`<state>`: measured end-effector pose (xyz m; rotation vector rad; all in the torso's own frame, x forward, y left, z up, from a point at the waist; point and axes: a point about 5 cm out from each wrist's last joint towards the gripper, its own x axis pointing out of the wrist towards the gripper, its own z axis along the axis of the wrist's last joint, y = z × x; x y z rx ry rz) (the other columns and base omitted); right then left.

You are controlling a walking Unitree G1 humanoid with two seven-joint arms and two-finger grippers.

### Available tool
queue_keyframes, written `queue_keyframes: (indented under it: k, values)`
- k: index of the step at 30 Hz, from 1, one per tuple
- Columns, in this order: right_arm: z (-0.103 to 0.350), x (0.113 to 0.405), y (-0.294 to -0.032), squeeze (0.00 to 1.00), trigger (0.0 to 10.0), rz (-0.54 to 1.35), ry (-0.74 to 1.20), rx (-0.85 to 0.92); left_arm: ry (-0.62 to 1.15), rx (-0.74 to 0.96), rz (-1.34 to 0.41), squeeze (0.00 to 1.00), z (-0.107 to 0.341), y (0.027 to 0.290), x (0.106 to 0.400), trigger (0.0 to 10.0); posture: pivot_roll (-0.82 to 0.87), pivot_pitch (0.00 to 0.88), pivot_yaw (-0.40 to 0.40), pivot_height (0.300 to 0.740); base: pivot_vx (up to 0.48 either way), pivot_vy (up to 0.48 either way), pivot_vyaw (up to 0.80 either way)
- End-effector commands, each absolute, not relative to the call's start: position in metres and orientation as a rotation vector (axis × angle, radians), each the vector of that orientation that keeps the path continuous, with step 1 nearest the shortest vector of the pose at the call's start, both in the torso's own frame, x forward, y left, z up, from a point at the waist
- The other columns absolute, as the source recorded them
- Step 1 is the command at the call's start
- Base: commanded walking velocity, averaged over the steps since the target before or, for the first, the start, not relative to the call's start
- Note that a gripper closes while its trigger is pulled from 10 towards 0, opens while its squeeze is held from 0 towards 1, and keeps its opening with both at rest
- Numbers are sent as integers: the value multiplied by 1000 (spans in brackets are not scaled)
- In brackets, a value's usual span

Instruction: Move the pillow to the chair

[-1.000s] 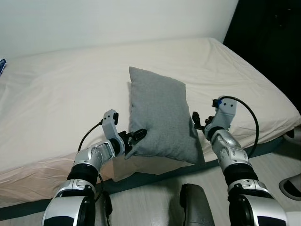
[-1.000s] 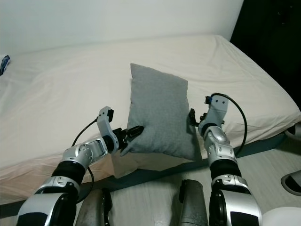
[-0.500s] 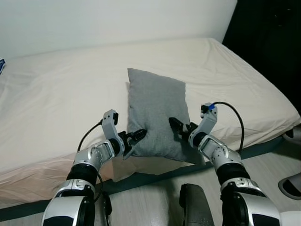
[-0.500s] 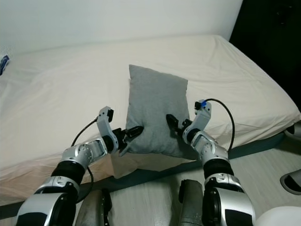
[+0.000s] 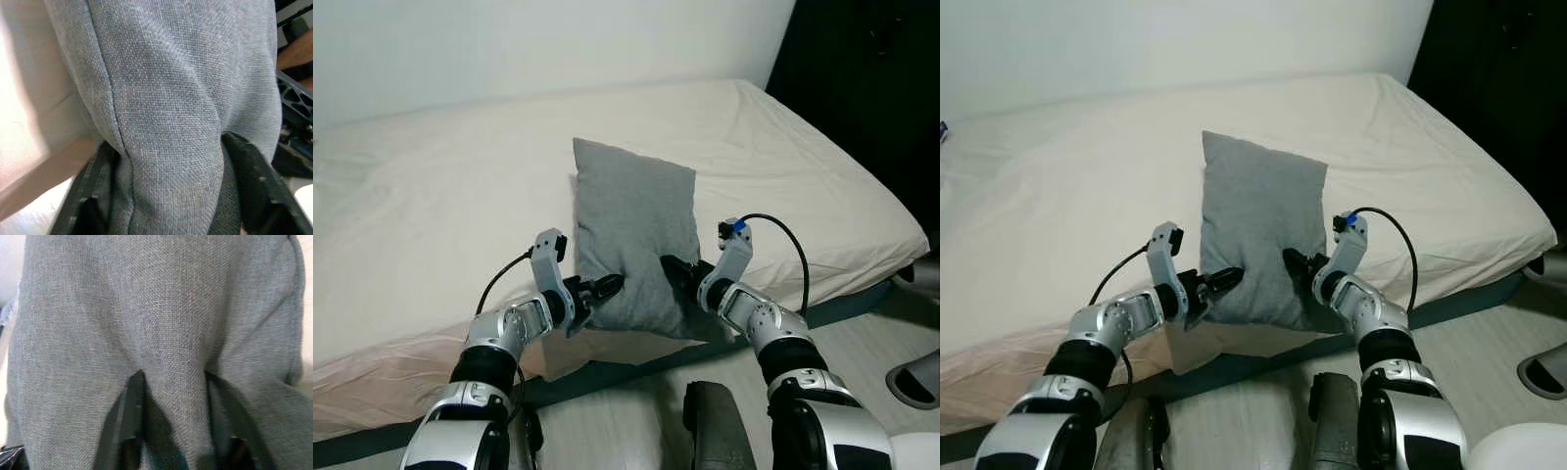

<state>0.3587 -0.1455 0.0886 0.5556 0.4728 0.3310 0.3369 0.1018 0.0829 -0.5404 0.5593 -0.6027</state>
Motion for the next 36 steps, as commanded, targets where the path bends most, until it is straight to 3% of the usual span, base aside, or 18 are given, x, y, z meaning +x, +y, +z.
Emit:
queue_keyframes:
  k: [1, 10, 18, 26, 27, 28, 30, 31, 36]
  values:
    - [75, 350, -125, 0, 0, 384, 541, 541, 578, -510, -665, 0, 79, 85, 331, 0, 6, 93, -2, 520, 0, 0, 0]
    - [97, 356, -127, 0, 0, 402, 409, 397, 462, -515, -606, 0, 94, 93, 336, 0, 10, 91, 1, 520, 0, 0, 0]
    - [155, 362, -130, 0, 0, 370, 122, 191, 149, -505, -530, 0, 152, 111, 337, 0, 11, 85, 7, 520, 0, 0, 0]
    - [183, 361, -127, 0, 0, 331, -67, 4, -44, -404, -409, 0, 186, 119, 342, 0, 18, 75, -2, 520, 0, 0, 0]
    - [195, 358, -124, 0, 0, 330, -142, -24, -51, -399, -369, 0, 189, 121, 343, 1804, 21, 72, -3, 520, 0, 0, 0]
    - [204, 355, -122, 0, 8627, 316, -190, -47, -43, -368, -321, 0, 190, 124, 344, 10000, 21, 69, -1, 520, 0, 0, 0]
    - [209, 353, -121, 0, 8627, 296, -214, -58, -13, -329, -291, 0, 187, 125, 344, 10000, 21, 69, -1, 520, 0, 0, 0]
    - [210, 352, -121, 0, 10000, 272, -213, -64, 13, -264, -259, 0, 184, 127, 344, 10000, 18, 64, 3, 520, 0, 0, 0]
    - [184, 349, -123, 0, 10000, 277, -76, -41, -24, -112, -190, 0, 186, 124, 342, 10000, 22, 58, 0, 520, 0, 0, 0]
